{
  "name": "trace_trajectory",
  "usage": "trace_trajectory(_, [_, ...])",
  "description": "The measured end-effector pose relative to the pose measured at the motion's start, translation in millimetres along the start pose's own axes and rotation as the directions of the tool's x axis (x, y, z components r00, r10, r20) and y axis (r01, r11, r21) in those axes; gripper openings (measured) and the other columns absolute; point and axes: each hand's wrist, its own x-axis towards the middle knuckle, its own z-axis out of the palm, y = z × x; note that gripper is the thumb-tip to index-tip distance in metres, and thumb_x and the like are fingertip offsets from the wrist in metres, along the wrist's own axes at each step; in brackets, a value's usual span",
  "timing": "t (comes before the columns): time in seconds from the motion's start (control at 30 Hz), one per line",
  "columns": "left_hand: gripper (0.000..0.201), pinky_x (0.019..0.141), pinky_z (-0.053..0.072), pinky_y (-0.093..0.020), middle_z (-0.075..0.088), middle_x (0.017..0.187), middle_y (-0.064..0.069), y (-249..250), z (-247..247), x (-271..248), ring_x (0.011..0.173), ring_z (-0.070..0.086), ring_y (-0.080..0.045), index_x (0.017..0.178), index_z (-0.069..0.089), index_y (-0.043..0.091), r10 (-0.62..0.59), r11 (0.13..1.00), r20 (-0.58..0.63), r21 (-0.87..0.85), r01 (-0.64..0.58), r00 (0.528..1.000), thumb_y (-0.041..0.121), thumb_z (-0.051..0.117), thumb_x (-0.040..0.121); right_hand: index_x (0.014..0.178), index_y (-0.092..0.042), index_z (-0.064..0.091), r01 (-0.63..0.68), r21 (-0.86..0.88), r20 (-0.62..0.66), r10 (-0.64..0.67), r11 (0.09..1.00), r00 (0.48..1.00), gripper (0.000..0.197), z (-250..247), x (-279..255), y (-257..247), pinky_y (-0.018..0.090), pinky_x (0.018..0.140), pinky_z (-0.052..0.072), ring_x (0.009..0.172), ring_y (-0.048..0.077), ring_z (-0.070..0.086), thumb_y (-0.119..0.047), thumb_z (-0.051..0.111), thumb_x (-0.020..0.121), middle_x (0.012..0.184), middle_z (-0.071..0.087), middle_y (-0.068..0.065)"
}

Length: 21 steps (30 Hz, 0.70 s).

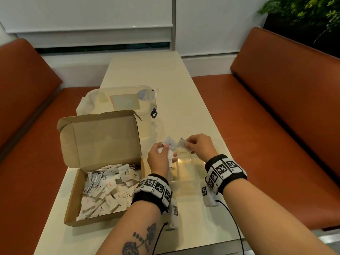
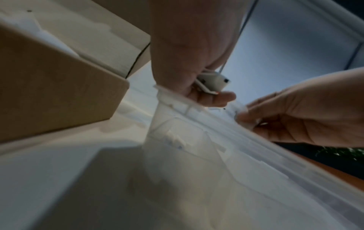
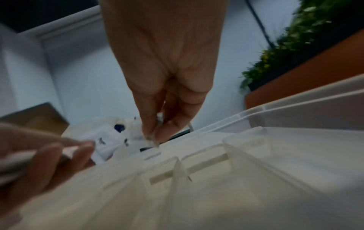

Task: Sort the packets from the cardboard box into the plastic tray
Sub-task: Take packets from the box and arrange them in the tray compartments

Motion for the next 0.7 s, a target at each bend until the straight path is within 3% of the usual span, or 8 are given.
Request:
trace_trajectory(0.03, [0.004, 0.061, 0.059, -0.040, 0.066, 0.087, -0.017, -1, -1, 1, 0.063, 0.067, -0.027, 0.089, 0.058, 0.016, -0.002, 1.000, -0.015, 0.000, 0.002, 1.000, 0.015, 0.059, 0.093, 0.088, -0.002, 0.072, 0.026, -0.120, 0.052, -0.020, 0.992, 0.998, 0.014, 3, 1, 0, 0.027, 0.066, 0.048, 0.069, 0.019, 0.057, -0.009, 0.059, 0.089, 0.077, 0.065, 0.009])
trace_trajectory(0.1, [0.009, 0.055, 0.057, -0.036, 0.064, 0.088, -0.017, -2, -1, 3, 0.059, 0.066, -0.027, 0.085, 0.056, 0.017, -0.003, 1.000, -0.029, -0.001, 0.003, 1.000, 0.013, 0.058, 0.093, 0.096, -0.004, 0.072, 0.076, -0.312, 0.131, -0.036, 0.947, 0.991, 0.019, 11, 2, 0, 0.028, 0.071, 0.045, 0.082, 0.025, 0.061, -0.009, 0.055, 0.090, 0.089, 0.069, 0.012])
trace_trajectory(0.23, [0.008, 0.051, 0.057, -0.034, 0.064, 0.087, -0.019, -4, -1, 3, 0.056, 0.066, -0.025, 0.086, 0.056, 0.011, -0.002, 1.000, -0.071, 0.030, 0.004, 0.997, 0.011, 0.056, 0.094, 0.105, -0.012, 0.068, 0.116, -0.513, 0.136, -0.053, 0.851, 0.989, 0.023, 20, 5, 5, 0.032, 0.082, 0.046, 0.099, 0.027, 0.058, -0.009, 0.049, 0.092, 0.103, 0.067, 0.012])
trace_trajectory(0.33, [0.003, 0.042, 0.051, -0.026, 0.061, 0.089, -0.019, -4, -2, 2, 0.051, 0.062, -0.022, 0.095, 0.055, 0.005, -0.006, 1.000, -0.085, 0.010, 0.007, 0.996, 0.008, 0.054, 0.095, 0.108, -0.014, 0.068, 0.142, -0.566, 0.181, -0.046, 0.812, 0.982, 0.023, 25, 9, 5, 0.032, 0.083, 0.046, 0.101, 0.028, 0.057, -0.013, 0.050, 0.094, 0.108, 0.064, 0.013])
trace_trajectory(0.53, [0.013, 0.042, 0.051, -0.024, 0.063, 0.088, -0.023, 1, -5, 3, 0.053, 0.061, -0.024, 0.103, 0.057, 0.000, -0.002, 0.999, -0.048, 0.035, 0.004, 0.999, 0.009, 0.052, 0.096, 0.114, -0.014, 0.067, 0.210, -0.611, 0.253, -0.063, 0.763, 0.965, 0.028, 31, 15, 6, 0.031, 0.084, 0.044, 0.112, 0.026, 0.048, -0.013, 0.044, 0.098, 0.110, 0.065, 0.008])
trace_trajectory(0.7, [0.019, 0.041, 0.048, -0.023, 0.064, 0.091, -0.027, 4, -8, 4, 0.053, 0.060, -0.023, 0.110, 0.056, -0.001, 0.010, 0.999, -0.017, 0.046, -0.009, 1.000, 0.011, 0.052, 0.096, 0.108, -0.006, 0.059, 0.208, -0.531, 0.165, -0.140, 0.821, 0.976, 0.018, 32, 12, 7, 0.033, 0.076, 0.045, 0.089, 0.031, 0.058, -0.009, 0.050, 0.093, 0.110, 0.052, 0.011])
